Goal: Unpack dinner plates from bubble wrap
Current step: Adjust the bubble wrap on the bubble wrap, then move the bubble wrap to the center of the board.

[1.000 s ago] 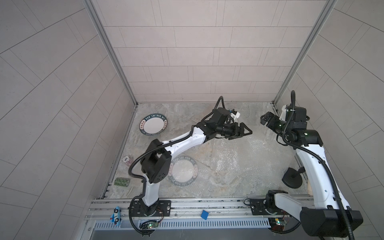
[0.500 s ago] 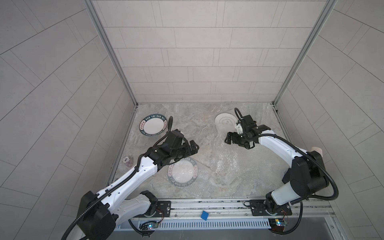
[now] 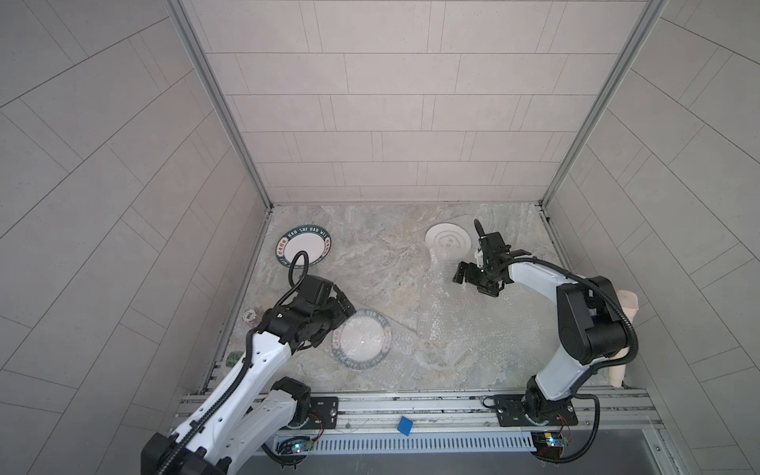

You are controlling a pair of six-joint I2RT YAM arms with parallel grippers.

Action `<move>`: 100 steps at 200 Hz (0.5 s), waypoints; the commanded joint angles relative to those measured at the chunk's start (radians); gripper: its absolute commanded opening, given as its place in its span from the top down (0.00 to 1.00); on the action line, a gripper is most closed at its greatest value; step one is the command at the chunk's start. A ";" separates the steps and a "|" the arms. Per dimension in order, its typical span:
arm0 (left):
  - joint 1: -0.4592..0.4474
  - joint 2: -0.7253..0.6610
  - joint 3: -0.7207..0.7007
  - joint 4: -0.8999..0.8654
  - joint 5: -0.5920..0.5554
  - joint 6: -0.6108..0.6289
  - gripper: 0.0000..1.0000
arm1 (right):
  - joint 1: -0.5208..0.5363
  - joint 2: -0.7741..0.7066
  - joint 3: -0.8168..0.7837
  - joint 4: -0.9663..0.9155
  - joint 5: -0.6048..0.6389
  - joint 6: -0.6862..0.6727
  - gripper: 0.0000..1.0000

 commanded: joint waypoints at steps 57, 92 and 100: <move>0.016 -0.038 -0.131 -0.049 0.061 -0.094 0.00 | -0.025 -0.072 0.017 -0.034 0.079 0.005 0.00; 0.015 -0.043 -0.211 -0.011 0.119 -0.140 0.00 | -0.012 -0.205 0.051 -0.109 0.116 -0.021 0.00; 0.015 -0.040 -0.227 0.004 0.126 -0.150 0.01 | -0.012 -0.226 0.059 -0.127 0.125 -0.024 0.00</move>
